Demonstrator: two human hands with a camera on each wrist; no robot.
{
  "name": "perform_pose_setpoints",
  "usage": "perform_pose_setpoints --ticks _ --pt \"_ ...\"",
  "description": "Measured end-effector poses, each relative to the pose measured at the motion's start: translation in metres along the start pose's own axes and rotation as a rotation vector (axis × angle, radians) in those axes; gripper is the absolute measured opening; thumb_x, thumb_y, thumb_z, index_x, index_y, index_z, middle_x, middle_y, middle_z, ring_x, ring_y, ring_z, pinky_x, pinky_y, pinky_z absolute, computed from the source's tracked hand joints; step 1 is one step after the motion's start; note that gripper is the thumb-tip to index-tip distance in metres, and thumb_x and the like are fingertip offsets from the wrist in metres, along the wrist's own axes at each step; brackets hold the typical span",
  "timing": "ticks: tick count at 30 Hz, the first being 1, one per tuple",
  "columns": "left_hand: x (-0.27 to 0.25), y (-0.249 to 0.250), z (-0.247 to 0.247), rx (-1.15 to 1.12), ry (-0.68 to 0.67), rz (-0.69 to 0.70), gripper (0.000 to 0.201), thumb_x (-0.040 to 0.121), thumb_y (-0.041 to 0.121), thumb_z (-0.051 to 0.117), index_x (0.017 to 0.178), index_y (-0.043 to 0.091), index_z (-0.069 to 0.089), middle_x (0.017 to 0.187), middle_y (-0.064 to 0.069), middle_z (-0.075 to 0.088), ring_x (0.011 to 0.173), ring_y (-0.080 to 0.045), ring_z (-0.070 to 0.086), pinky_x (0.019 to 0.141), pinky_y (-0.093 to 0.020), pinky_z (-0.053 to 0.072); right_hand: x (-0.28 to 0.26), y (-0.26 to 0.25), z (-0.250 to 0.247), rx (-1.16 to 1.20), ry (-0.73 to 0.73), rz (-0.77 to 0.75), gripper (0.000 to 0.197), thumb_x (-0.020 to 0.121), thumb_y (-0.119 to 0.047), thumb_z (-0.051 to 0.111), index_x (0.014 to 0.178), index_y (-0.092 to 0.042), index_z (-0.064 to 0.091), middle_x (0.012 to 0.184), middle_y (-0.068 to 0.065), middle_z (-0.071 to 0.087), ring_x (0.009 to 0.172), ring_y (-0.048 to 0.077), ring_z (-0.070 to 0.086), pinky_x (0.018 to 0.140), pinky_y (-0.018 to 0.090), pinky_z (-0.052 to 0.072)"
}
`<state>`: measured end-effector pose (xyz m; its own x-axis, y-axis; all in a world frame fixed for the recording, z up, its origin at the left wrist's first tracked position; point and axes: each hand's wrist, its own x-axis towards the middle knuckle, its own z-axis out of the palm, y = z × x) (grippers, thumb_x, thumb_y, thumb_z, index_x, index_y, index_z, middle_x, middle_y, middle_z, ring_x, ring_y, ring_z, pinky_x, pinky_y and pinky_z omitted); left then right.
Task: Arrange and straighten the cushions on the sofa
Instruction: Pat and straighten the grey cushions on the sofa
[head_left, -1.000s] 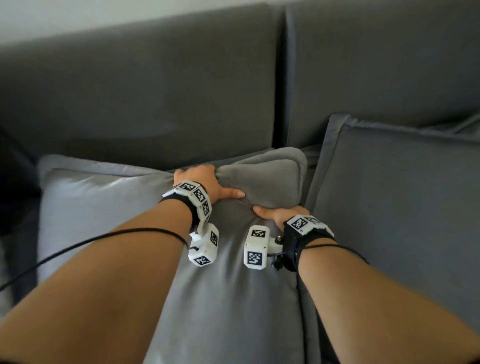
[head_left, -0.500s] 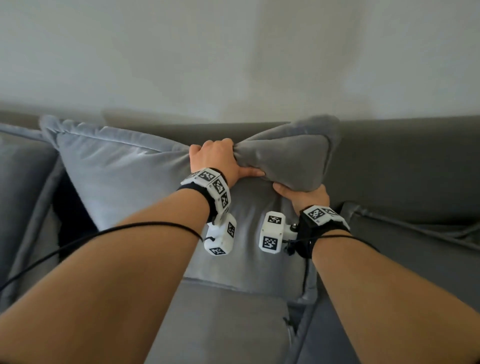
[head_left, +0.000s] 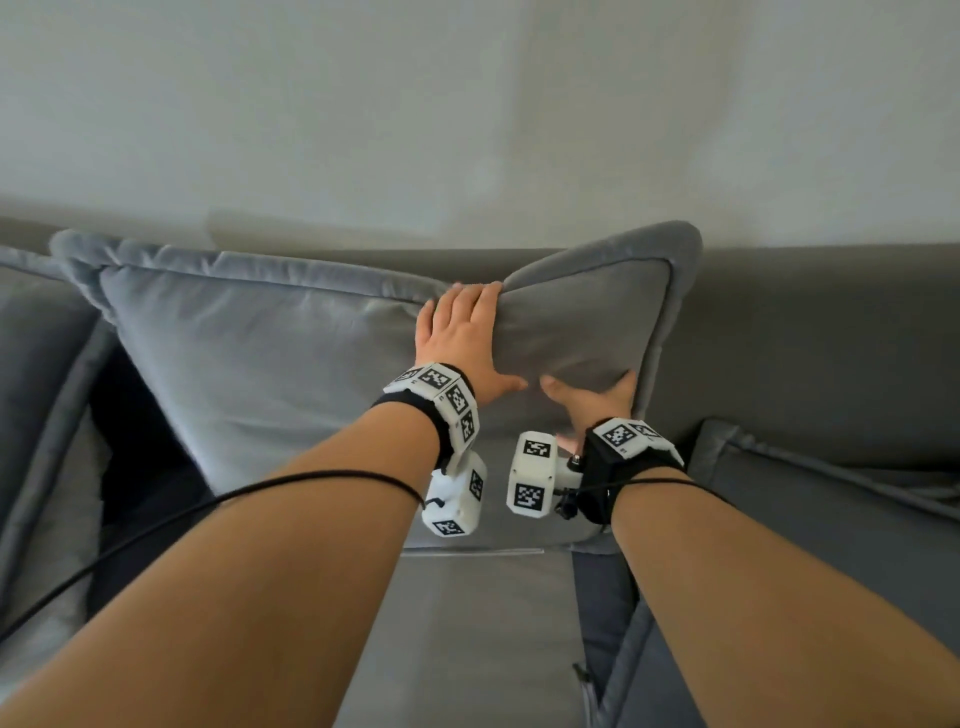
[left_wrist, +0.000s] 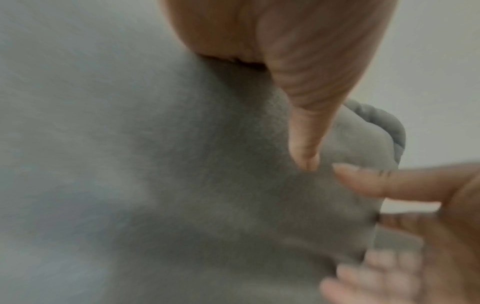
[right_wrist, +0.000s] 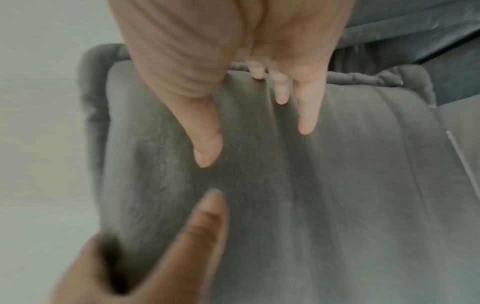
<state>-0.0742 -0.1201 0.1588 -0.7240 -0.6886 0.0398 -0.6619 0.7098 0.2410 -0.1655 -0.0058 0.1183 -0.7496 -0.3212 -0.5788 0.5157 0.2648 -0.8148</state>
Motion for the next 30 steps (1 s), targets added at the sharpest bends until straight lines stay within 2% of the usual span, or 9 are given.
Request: perform_pose_setpoints --ticks 2,4,7,12,16,21,24,27,30 --pt "-0.004 -0.015 0.005 0.053 -0.133 -0.054 0.112 0.071 0.054 0.072 0.153 0.034 -0.002 0.163 0.007 -0.007 0.15 -0.026 -0.011 0.12 -0.052 -0.002 0.0 -0.004 0.011 -0.009 -0.079 0.011 0.113 0.073 -0.015 0.082 0.151 -0.042 0.005 0.156 0.001 0.027 0.13 0.032 0.044 0.087 0.046 0.052" --pt "-0.013 -0.031 0.015 0.022 -0.284 -0.167 0.106 0.078 0.051 0.069 0.151 0.04 -0.008 0.161 0.01 -0.02 0.148 -0.03 -0.02 0.119 -0.056 -0.001 0.0 -0.007 0.019 -0.037 -0.159 0.018 0.104 0.082 -0.013 0.074 0.151 -0.044 0.002 0.159 -0.001 0.02 0.133 0.029 0.04 0.087 0.044 0.05" --pt "-0.025 -0.042 0.028 -0.06 -0.378 -0.255 0.099 0.083 0.049 0.065 0.15 0.042 -0.008 0.161 0.01 -0.019 0.148 -0.032 -0.018 0.119 -0.057 0.007 -0.004 -0.006 0.028 -0.103 -0.209 0.001 0.096 0.088 -0.016 0.068 0.151 -0.043 0.002 0.161 -0.004 0.016 0.136 0.027 0.038 0.092 0.043 0.05" --pt "-0.031 -0.034 0.032 -0.108 -0.375 -0.228 0.094 0.086 0.049 0.06 0.151 0.04 -0.007 0.162 0.011 -0.013 0.149 -0.03 -0.013 0.119 -0.057 0.009 -0.007 0.008 0.029 -0.104 -0.227 0.029 0.095 0.087 -0.016 0.069 0.152 -0.04 0.004 0.162 -0.004 0.016 0.141 0.027 0.034 0.1 0.046 0.046" --pt "-0.041 -0.03 0.03 -0.092 -0.393 -0.2 0.092 0.086 0.053 0.058 0.151 0.04 -0.007 0.162 0.013 -0.009 0.15 -0.028 -0.011 0.119 -0.055 0.007 -0.014 0.019 0.012 -0.123 -0.195 0.053 0.096 0.086 -0.018 0.071 0.153 -0.036 0.005 0.16 -0.001 0.022 0.14 0.027 0.036 0.101 0.046 0.044" --pt "-0.058 -0.007 0.021 -0.09 -0.431 -0.155 0.089 0.086 0.056 0.055 0.151 0.04 -0.004 0.163 0.011 -0.006 0.151 -0.029 -0.006 0.12 -0.053 0.006 -0.028 0.032 -0.028 -0.138 -0.106 0.062 0.098 0.084 -0.019 0.073 0.155 -0.026 0.007 0.158 0.008 0.026 0.142 0.028 0.035 0.113 0.046 0.036" --pt "-0.067 0.019 0.014 -0.098 -0.454 -0.099 0.085 0.086 0.058 0.052 0.153 0.036 0.005 0.163 0.008 0.004 0.151 -0.029 0.006 0.121 -0.051 0.012 -0.042 0.034 -0.055 -0.13 -0.038 0.066 0.099 0.081 -0.022 0.076 0.155 -0.026 0.009 0.158 0.008 0.027 0.14 0.031 0.036 0.111 0.047 0.038" --pt "-0.075 0.055 0.006 -0.169 -0.437 -0.02 0.071 0.091 0.052 0.052 0.15 0.022 0.028 0.156 -0.003 0.033 0.143 -0.026 0.033 0.117 -0.04 0.029 -0.064 0.034 -0.089 -0.093 0.04 0.073 0.102 0.077 -0.027 0.078 0.154 -0.029 0.011 0.156 0.008 0.031 0.137 0.032 0.04 0.11 0.049 0.039" --pt "-0.09 0.099 -0.002 -0.221 -0.436 0.046 0.059 0.093 0.046 0.052 0.143 0.014 0.044 0.144 -0.007 0.051 0.134 -0.025 0.047 0.111 -0.036 0.037 -0.084 0.037 -0.136 -0.051 0.1 0.083 0.109 0.07 -0.033 0.081 0.154 -0.03 0.011 0.155 0.008 0.034 0.137 0.032 0.041 0.11 0.048 0.039"
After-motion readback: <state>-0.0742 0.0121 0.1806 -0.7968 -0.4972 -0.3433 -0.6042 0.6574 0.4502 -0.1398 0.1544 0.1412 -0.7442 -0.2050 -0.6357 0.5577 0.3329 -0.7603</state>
